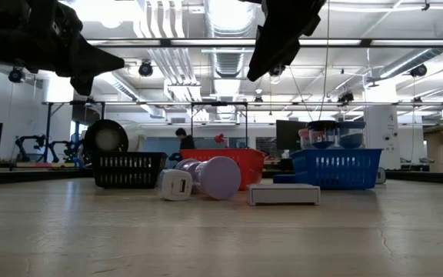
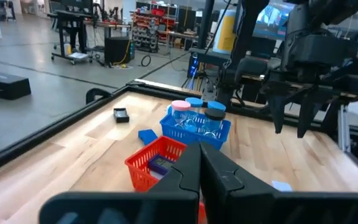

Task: Pick & Place Office items
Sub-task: Put the white digital clock into the red bin

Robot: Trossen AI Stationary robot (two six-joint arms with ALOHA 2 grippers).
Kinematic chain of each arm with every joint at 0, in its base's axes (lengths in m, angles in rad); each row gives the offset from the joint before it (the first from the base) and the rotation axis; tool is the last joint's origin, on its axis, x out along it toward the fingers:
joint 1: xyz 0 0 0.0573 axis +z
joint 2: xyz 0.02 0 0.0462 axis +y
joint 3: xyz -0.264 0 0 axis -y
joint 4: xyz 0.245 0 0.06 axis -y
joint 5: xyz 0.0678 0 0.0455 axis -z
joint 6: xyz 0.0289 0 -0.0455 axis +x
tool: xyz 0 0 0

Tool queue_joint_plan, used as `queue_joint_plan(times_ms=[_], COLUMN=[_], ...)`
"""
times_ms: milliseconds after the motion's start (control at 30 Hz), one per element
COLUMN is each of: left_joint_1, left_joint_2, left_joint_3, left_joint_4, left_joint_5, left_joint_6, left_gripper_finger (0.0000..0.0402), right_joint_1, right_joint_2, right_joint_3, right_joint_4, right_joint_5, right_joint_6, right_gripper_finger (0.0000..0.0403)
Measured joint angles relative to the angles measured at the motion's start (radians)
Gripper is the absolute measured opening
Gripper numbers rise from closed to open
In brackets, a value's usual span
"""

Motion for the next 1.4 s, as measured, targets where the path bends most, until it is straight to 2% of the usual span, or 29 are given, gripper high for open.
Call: queue_joint_plan(times_ms=[233, 567, 767, 1000, 1400], left_joint_1=[0.000, 0.000, 0.000, 0.000, -0.001], left_joint_2=[0.000, 0.000, 0.000, 0.000, 0.001], left_joint_3=[0.015, 0.007, 0.007, 0.007, 0.007], left_joint_4=[-0.008, -0.053, -0.074, -0.076, -0.075], left_joint_5=[-0.028, -0.036, -0.024, -0.021, -0.021], left_joint_6=[0.047, 0.114, 0.109, 0.091, 0.092], left_gripper_finger=[0.0005, 0.0005, 0.0005, 0.0005, 0.0005], right_joint_1=[0.002, 0.002, 0.019, 0.064, 0.070], right_joint_2=[0.035, 0.073, 0.113, 0.180, 0.317], right_joint_3=[-0.003, -0.003, -0.003, -0.005, -0.004], right_joint_4=[0.002, 0.007, 0.005, -0.022, -0.016], right_joint_5=[0.012, -0.002, -0.080, -0.084, -0.083], right_joint_6=[0.020, 0.037, 0.079, 0.105, 0.071], right_gripper_finger=[0.0173, 0.0239, 0.0270, 0.0281, 0.0275])
